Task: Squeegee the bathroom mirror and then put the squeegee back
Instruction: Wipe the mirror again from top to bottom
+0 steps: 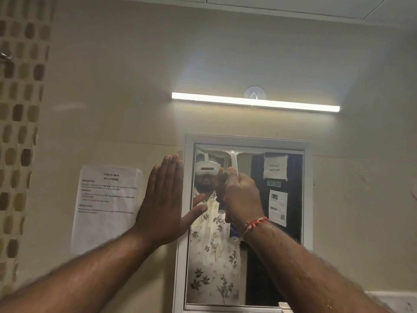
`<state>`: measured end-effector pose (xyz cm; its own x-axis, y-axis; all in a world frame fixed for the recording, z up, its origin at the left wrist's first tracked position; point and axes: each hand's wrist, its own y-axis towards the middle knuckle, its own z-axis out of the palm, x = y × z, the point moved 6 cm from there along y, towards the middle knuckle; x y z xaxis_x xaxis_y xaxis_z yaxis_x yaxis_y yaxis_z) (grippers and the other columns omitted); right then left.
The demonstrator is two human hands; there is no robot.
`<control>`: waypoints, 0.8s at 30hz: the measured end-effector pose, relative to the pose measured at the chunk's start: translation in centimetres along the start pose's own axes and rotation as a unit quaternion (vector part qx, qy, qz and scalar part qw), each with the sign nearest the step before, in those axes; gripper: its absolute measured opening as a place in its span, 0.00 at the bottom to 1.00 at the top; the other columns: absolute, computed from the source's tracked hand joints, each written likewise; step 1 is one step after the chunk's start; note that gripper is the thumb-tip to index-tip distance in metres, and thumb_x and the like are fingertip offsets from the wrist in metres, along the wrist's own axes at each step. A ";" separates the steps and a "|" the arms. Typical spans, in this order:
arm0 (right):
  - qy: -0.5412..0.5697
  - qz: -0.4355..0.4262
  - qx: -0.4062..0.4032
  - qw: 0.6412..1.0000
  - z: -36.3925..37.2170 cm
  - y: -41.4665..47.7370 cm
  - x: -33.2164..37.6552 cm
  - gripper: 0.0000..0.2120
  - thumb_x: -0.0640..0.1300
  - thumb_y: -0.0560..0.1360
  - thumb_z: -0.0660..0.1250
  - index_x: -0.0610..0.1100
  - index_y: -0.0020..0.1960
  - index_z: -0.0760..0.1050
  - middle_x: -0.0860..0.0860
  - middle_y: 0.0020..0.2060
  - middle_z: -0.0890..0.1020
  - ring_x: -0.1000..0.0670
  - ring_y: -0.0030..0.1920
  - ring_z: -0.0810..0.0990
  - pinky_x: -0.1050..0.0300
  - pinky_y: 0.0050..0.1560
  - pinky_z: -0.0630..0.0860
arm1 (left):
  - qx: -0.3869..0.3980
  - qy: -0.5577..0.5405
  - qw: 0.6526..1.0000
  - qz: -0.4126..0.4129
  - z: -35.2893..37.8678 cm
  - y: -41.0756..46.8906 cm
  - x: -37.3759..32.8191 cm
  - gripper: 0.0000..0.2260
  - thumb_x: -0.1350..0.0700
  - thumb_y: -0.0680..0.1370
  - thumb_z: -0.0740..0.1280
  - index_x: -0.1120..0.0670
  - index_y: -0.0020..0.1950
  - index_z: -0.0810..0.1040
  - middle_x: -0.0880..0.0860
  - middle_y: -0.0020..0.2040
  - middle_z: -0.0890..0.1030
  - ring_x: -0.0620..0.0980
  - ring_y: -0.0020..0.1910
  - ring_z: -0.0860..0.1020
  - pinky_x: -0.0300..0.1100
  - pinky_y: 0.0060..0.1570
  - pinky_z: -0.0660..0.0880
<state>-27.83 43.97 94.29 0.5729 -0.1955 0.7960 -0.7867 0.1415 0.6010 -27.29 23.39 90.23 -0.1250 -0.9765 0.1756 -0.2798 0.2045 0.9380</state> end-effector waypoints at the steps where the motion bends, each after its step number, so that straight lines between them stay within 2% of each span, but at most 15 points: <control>1: -0.006 -0.006 0.001 1.000 -0.1 -0.1 0.1 0.20 0.60 0.90 0.54 0.50 0.61 0.81 0.50 0.48 0.85 0.50 0.47 0.85 0.55 0.39 0.79 | 0.002 0.000 1.000 0.000 0.1 0.0 0.0 0.52 0.24 0.86 0.54 0.58 0.93 0.37 0.59 0.94 0.37 0.62 0.95 0.42 0.69 0.91 0.53; 3: -0.015 -0.013 0.001 1.000 -0.2 -0.1 0.1 0.19 0.59 0.90 0.54 0.50 0.60 0.80 0.51 0.47 0.84 0.52 0.45 0.84 0.57 0.38 0.79 | 0.005 0.000 1.000 0.001 0.2 0.0 0.0 0.52 0.24 0.86 0.53 0.58 0.93 0.38 0.59 0.94 0.38 0.62 0.95 0.42 0.70 0.91 0.54; 7: -0.001 -0.008 -0.003 1.000 0.1 -0.1 0.0 0.19 0.60 0.89 0.55 0.51 0.57 0.80 0.52 0.46 0.84 0.51 0.48 0.85 0.47 0.51 0.85 | 0.006 -0.006 1.000 0.002 0.4 0.2 -0.2 0.52 0.23 0.85 0.53 0.57 0.93 0.37 0.59 0.95 0.38 0.62 0.95 0.43 0.69 0.91 0.53; 12: 0.021 0.002 -0.002 1.000 -0.1 0.0 0.5 0.19 0.58 0.90 0.55 0.48 0.61 0.81 0.51 0.47 0.84 0.53 0.48 0.84 0.56 0.44 0.78 | 0.005 -0.007 1.000 0.013 0.4 0.4 -0.8 0.52 0.24 0.85 0.55 0.59 0.93 0.40 0.60 0.94 0.39 0.62 0.94 0.42 0.69 0.91 0.50; 21: 0.018 0.024 -0.004 1.000 0.2 -0.8 -0.7 0.21 0.60 0.89 0.55 0.48 0.64 0.81 0.52 0.48 0.85 0.53 0.50 0.84 0.56 0.44 0.77 | 0.020 -0.012 1.000 0.006 0.7 -0.4 -1.5 0.53 0.22 0.84 0.53 0.59 0.94 0.41 0.59 0.95 0.38 0.61 0.94 0.41 0.66 0.92 0.46; 24: 0.016 0.032 -0.005 0.999 0.5 -1.4 -1.6 0.22 0.61 0.89 0.55 0.49 0.63 0.81 0.52 0.49 0.85 0.53 0.51 0.84 0.50 0.54 0.83 | 0.019 -0.023 1.000 0.008 0.5 -0.9 -1.8 0.53 0.23 0.84 0.54 0.59 0.94 0.40 0.60 0.95 0.39 0.62 0.95 0.42 0.68 0.92 0.49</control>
<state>-27.79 43.58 92.15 0.5282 -0.1552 0.8348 -0.8199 0.1623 0.5490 -27.30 24.98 88.97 -0.1724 -0.9692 0.1759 -0.3142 0.2234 0.9227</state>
